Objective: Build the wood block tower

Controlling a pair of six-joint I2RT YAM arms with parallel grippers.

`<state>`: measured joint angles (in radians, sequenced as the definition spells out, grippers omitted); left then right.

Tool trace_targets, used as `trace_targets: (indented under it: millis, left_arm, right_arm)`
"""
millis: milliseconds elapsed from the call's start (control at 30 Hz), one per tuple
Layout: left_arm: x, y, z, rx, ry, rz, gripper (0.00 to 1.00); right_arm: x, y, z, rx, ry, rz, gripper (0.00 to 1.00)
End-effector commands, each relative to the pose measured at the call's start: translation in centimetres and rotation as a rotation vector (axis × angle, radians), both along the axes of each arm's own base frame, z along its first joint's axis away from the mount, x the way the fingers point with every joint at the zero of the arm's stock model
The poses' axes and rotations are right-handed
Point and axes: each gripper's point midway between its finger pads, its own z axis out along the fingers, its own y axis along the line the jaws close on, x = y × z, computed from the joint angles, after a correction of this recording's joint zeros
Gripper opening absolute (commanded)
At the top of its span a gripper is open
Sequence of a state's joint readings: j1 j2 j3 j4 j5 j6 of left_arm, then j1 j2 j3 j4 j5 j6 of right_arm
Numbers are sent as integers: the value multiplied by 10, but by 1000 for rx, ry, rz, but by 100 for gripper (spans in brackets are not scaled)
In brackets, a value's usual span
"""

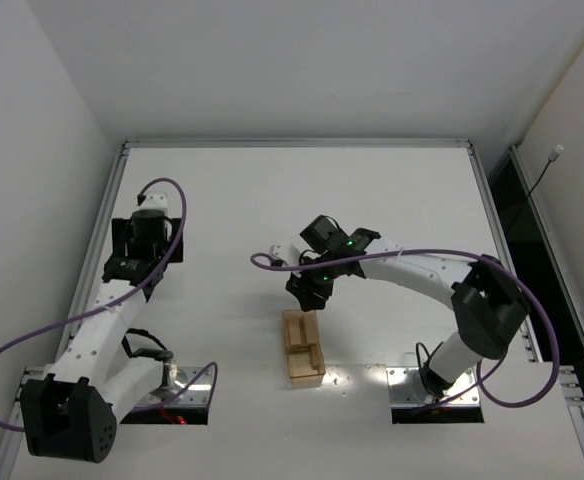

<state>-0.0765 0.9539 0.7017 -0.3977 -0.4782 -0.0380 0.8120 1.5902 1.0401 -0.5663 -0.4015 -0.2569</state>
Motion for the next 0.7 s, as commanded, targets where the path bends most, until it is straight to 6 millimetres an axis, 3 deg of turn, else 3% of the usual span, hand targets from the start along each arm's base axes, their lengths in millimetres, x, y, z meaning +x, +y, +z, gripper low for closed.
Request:
trace_targets:
  millis: [0,167,300,367,400,500,667]
  left_arm:
    - [0,3,1,-3,-5,8,100]
    - [-1,6,1,-3,-5,18,100]
    - [1,6,2,3,-10,13,100]
    - [3,7,1,-4,-10,14,100]
    - [2,10,1,-4,-10,26,100]
    - [2,17,-1,-3,-4,40,100]
    - [6,19,-5,-10,6,27,100]
  right_arm:
    - [3,12,-7,28,-46,112,45]
    - [5,17,-23,-6,-31,153,45]
    - [11,23,-24,-5,-41,168,42]
    - [11,25,-30,-16,-43,175,30]
    - [13,27,-27,-9,-51,174,30]
    - [10,31,-32,-18,-41,185,1]
    - [10,28,-36,-39,-60,203,0]
